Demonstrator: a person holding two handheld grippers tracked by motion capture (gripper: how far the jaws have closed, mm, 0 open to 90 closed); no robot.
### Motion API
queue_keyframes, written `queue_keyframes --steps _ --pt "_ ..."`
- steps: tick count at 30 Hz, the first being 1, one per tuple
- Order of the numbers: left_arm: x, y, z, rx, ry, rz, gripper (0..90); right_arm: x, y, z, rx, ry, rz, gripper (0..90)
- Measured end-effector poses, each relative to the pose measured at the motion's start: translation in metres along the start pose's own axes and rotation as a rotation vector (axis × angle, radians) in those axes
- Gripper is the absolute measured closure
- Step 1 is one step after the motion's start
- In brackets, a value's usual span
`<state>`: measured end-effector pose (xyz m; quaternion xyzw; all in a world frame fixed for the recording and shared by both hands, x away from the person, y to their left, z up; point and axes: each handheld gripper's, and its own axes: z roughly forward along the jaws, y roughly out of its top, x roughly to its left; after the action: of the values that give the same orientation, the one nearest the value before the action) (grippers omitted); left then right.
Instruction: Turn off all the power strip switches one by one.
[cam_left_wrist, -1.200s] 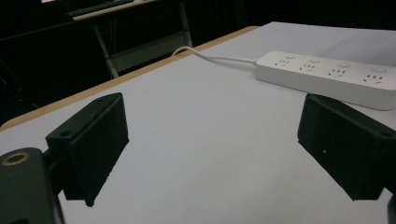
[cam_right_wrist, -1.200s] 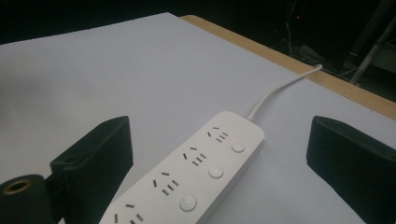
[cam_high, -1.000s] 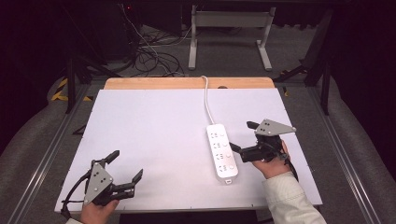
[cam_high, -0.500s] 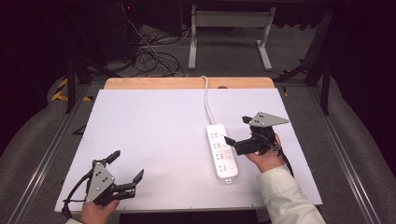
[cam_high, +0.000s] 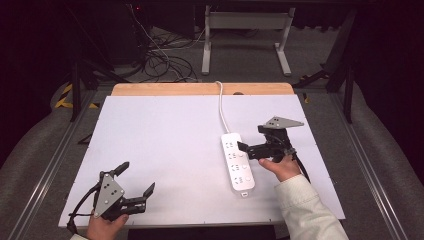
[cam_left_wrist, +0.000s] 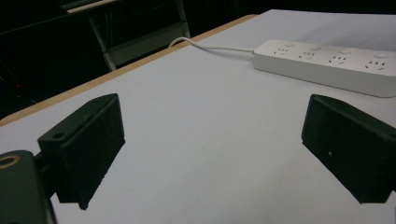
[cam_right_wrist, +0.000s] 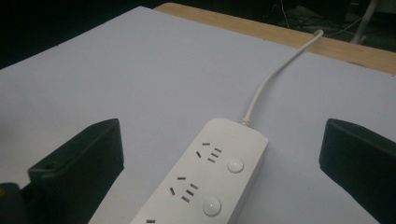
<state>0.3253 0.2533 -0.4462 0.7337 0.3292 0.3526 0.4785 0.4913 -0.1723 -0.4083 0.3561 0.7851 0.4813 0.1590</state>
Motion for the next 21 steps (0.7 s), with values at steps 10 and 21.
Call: queue_keyframes --steps 10,21 --pt "0.0 0.0 0.0 0.002 0.001 0.0 6.2 0.005 0.004 0.006 0.006 -0.1 -0.091 22.2" --pt "0.0 0.0 0.0 0.001 0.005 -0.005 5.6 0.001 0.009 0.022 0.042 -0.126 -0.146 56.3"
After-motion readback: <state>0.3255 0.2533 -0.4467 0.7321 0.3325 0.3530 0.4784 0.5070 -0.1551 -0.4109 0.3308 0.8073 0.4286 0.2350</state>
